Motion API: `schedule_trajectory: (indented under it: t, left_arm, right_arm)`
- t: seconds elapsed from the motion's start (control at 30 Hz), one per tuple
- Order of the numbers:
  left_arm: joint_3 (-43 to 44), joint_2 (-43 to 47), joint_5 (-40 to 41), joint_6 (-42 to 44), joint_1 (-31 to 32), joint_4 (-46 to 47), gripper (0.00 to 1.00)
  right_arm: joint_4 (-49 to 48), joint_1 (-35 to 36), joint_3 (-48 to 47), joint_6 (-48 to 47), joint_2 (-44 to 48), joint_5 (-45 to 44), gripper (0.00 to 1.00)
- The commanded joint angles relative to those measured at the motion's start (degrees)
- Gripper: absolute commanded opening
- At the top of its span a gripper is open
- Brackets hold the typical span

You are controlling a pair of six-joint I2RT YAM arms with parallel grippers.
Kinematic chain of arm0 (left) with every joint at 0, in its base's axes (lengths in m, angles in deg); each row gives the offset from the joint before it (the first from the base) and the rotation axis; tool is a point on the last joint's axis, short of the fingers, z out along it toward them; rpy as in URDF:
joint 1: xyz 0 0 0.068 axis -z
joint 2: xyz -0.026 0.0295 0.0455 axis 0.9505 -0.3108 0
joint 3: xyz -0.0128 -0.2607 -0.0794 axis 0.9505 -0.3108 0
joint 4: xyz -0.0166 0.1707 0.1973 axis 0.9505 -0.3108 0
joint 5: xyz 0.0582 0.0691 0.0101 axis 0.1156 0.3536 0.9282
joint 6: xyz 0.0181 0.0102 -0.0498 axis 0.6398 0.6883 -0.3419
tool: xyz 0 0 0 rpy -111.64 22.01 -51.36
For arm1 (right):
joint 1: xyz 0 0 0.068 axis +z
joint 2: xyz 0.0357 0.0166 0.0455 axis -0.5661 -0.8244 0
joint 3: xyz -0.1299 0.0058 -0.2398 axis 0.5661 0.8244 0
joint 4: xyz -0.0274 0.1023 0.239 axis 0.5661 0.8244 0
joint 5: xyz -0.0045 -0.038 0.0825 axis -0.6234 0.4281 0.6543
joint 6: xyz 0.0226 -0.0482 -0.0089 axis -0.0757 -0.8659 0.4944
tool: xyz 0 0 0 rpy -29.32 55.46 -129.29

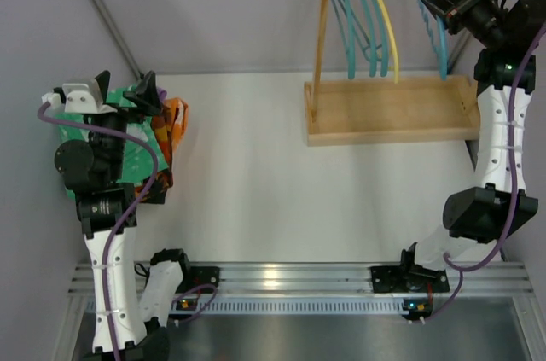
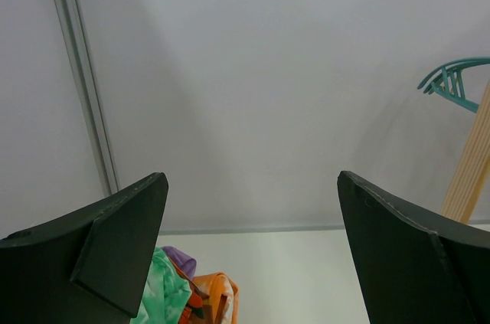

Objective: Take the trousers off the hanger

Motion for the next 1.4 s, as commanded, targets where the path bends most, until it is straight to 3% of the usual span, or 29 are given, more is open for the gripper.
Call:
schedule_trajectory:
  t: [0.0, 0.23, 0.3, 0.43, 0.57, 0.7, 0.73, 1.03, 1.13, 1.2, 1.37]
  left_arm:
    - [0.3, 0.7, -0.5, -1.7, 0.2, -0.9, 0.99]
    - [0.1, 0.7, -0.5, -2.4, 0.1, -2.2, 0.99]
    - [0.1, 0.1, -0.6, -2.3, 0.1, -3.2, 0.99]
    - [3.0, -2.8, -1.8, -1.0, 0.1, -9.0, 0.98]
    - [9.5, -8.2, -3.7, 0.4, 0.1, -16.7, 0.99]
    - [11.7, -10.6, -8.1, 0.0, 0.1, -17.5, 0.99]
    - [12.1, -12.2, -9.0, -0.6, 0.1, -17.6, 0.99]
    - [19.8, -22.7, -16.6, -3.1, 2.3, -21.6, 0.99]
    - [25.1, -27.1, -12.4, 2.9, 8.4, -29.3, 0.99]
    - [27.5, -29.1, -3.8, 6.7, 17.3, -32.2, 0.98]
    - [30.4, -35.8, 3.0, 9.5, 29.8, -37.5, 0.98]
  right_arm:
    - [-4.6, 2.3, -4.3, -2.2, -1.6, -3.9, 0.00]
    - [-3.3, 3.5, -1.0, -2.6, -2.1, -4.7, 0.00]
    - [-3.4, 3.8, 0.7, -2.6, -1.4, -4.6, 0.04]
    - [-3.3, 4.0, 4.6, -3.4, 0.4, -4.4, 0.37]
    - [-1.7, 3.6, 5.4, -5.6, 2.6, -4.2, 0.59]
    - [0.7, 1.7, 6.5, -8.0, 6.6, -4.4, 0.77]
    - [1.5, 0.3, 7.6, -8.9, 7.5, -4.2, 0.86]
    - [1.8, -15.3, 18.1, -12.0, 18.6, 3.5, 0.99]
    - [3.9, -20.8, 20.0, -15.3, 21.7, 8.5, 0.99]
    - [6.5, -22.6, 20.8, -18.5, 23.9, 12.5, 0.99]
    - [24.7, -23.7, 20.5, -38.9, 28.6, 18.1, 0.99]
